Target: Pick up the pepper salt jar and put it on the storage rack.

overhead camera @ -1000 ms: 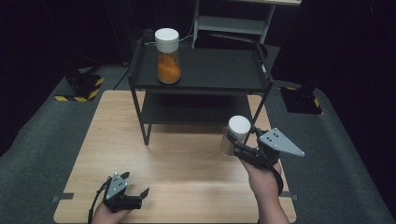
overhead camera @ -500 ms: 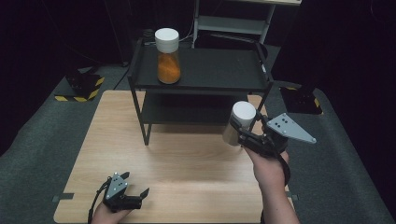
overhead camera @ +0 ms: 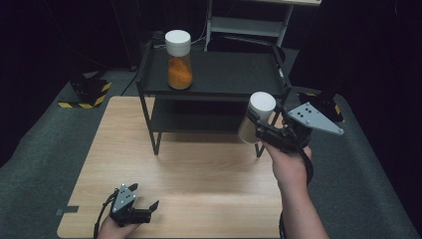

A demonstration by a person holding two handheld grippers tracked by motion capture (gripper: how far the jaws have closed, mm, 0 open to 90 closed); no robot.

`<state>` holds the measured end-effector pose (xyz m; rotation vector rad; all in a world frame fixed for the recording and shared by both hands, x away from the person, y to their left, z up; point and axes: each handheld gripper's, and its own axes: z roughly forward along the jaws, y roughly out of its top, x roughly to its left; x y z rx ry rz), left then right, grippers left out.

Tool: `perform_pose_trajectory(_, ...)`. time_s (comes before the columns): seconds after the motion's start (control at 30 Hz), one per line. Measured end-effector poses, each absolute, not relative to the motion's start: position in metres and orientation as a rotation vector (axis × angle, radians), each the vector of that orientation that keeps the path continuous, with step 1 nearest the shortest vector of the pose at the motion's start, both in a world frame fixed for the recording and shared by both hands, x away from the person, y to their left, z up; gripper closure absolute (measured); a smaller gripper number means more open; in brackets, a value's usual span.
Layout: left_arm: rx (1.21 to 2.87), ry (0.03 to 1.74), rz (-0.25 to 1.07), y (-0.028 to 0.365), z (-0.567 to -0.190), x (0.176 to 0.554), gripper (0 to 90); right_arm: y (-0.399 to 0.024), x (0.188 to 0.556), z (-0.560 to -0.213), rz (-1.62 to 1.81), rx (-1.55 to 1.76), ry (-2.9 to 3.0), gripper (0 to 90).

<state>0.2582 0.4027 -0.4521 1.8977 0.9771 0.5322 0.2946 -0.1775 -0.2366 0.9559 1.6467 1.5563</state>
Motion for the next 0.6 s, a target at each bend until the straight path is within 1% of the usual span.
perform_pose_trajectory(0.6,1.896,0.98,0.528,0.404,-0.452,0.258,0.5,-0.169,0.314,-0.197,1.552,0.941,1.614,33.9)
